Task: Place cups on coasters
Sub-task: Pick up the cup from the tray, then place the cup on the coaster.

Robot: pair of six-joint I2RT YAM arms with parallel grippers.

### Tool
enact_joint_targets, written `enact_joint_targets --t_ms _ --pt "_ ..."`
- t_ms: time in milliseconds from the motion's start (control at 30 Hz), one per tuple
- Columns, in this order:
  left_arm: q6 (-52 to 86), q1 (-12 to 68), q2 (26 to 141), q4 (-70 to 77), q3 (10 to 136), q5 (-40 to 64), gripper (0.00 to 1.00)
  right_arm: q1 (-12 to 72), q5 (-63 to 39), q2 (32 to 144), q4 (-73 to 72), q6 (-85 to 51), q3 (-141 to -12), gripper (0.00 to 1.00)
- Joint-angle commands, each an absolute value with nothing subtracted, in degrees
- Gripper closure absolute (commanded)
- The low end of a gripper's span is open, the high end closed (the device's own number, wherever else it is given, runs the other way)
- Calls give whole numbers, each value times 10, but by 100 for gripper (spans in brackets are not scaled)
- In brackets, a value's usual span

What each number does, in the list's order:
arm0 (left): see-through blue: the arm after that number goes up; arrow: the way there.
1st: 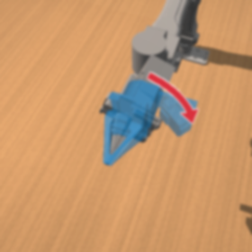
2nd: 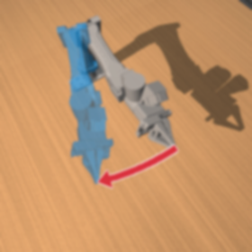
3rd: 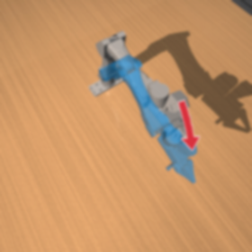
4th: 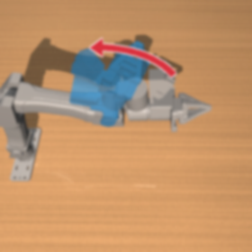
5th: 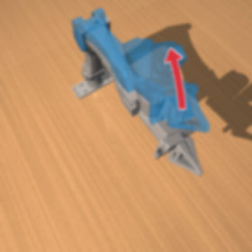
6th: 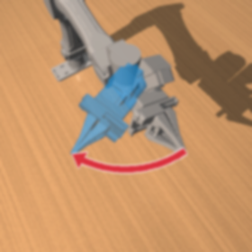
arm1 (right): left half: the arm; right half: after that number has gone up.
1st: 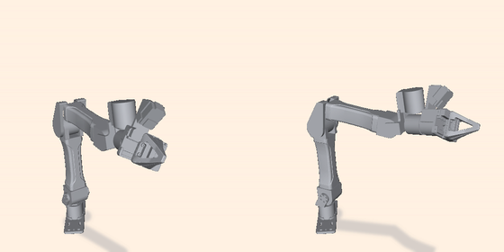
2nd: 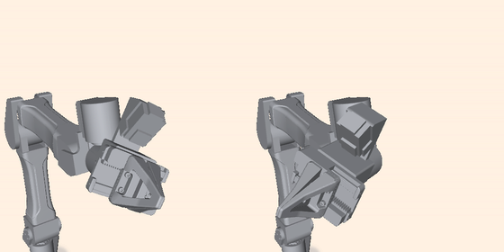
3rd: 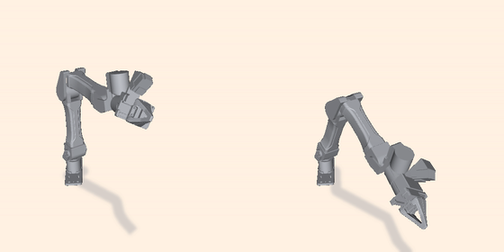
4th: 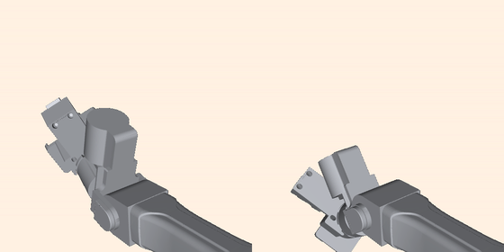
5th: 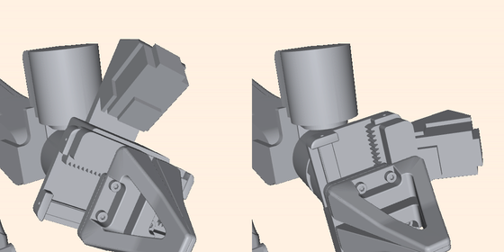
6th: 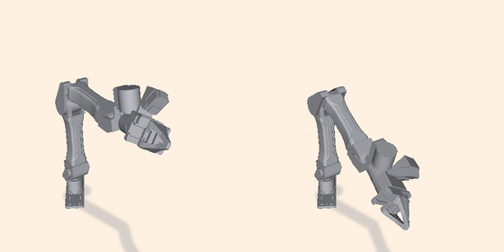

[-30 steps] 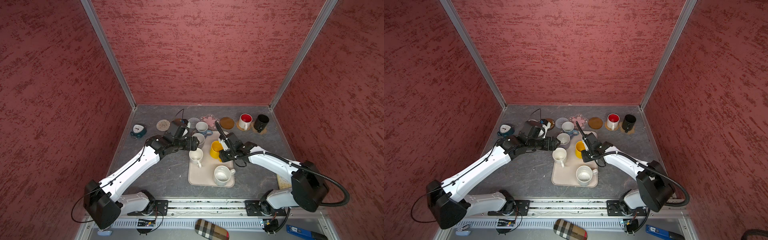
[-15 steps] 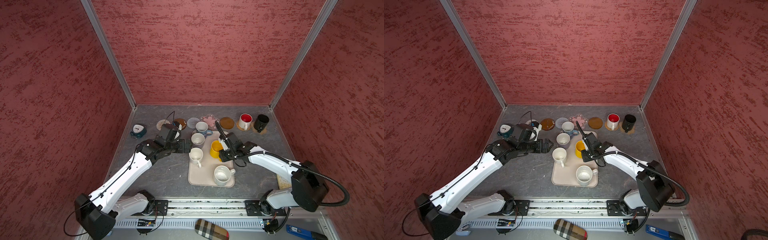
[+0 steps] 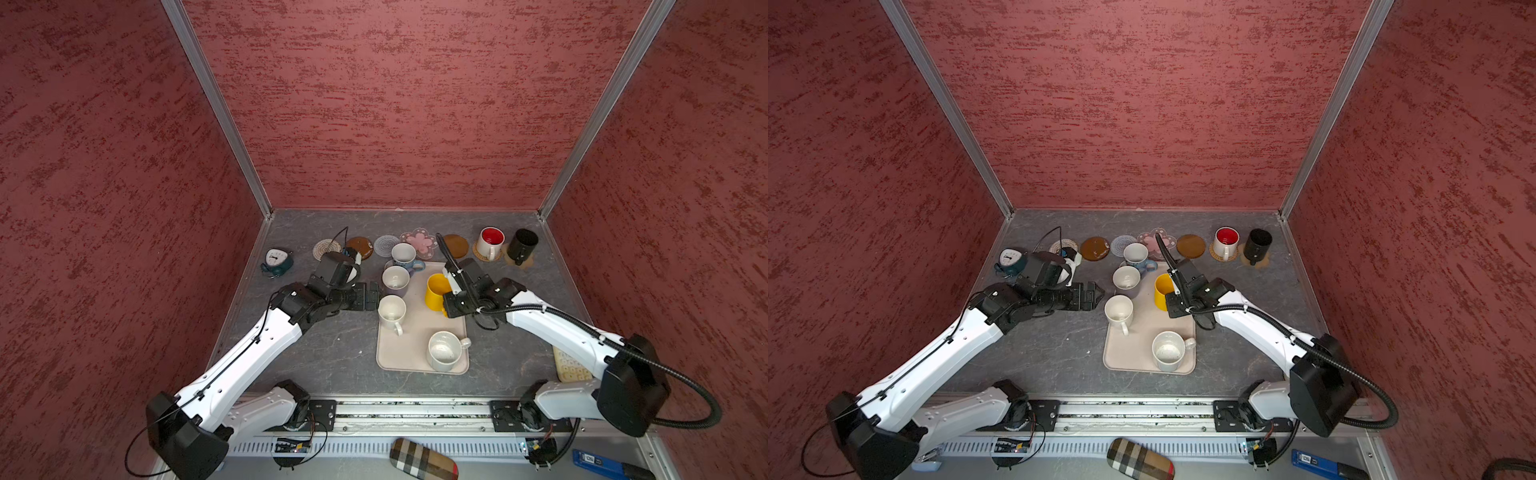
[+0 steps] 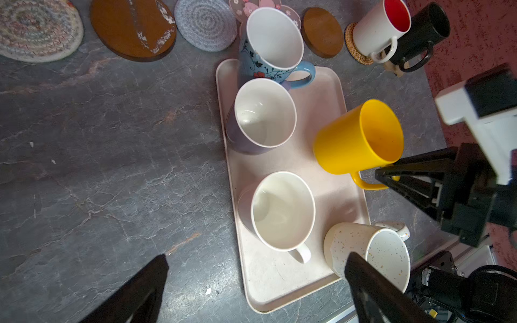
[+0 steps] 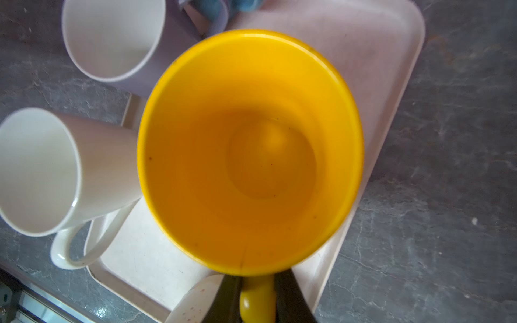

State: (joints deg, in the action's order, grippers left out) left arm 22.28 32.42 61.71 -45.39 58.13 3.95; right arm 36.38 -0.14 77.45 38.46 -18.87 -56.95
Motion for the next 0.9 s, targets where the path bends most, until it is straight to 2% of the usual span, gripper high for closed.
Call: enact_joint_targets --t_ms 0,367,867 --pt "228 322 621 -442 575 39 1 362 55 755 374 -198 -615 100" --pt "217 323 652 -423 577 42 0 274 68 829 359 -171 -719 100" --pt "189 318 735 -403 622 47 0 147 18 1029 262 -126 -865 100"
